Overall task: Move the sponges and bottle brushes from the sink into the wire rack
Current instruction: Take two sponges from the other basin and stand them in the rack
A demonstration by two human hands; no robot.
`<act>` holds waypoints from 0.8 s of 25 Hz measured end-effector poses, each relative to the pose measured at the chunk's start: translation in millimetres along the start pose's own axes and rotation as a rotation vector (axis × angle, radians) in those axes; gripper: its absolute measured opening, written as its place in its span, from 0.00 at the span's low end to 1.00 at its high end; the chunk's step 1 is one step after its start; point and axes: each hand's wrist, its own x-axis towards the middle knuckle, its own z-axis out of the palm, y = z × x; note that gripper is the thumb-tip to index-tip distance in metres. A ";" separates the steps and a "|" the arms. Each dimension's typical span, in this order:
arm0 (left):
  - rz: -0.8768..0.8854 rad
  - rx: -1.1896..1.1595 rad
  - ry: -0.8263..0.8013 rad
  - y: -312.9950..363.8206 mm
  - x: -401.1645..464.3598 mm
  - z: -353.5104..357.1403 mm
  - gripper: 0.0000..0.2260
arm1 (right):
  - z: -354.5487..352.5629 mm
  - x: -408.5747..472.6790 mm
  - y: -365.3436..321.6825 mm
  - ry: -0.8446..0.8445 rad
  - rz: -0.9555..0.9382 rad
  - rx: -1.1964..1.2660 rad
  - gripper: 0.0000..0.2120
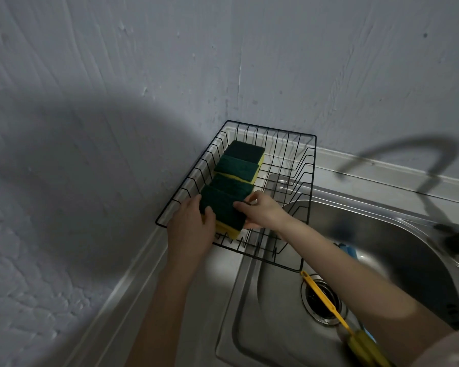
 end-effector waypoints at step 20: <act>-0.010 0.468 -0.161 -10.2 13.3 16.4 0.18 | 22.4 16.0 12.2 0.195 -0.091 -0.315 0.27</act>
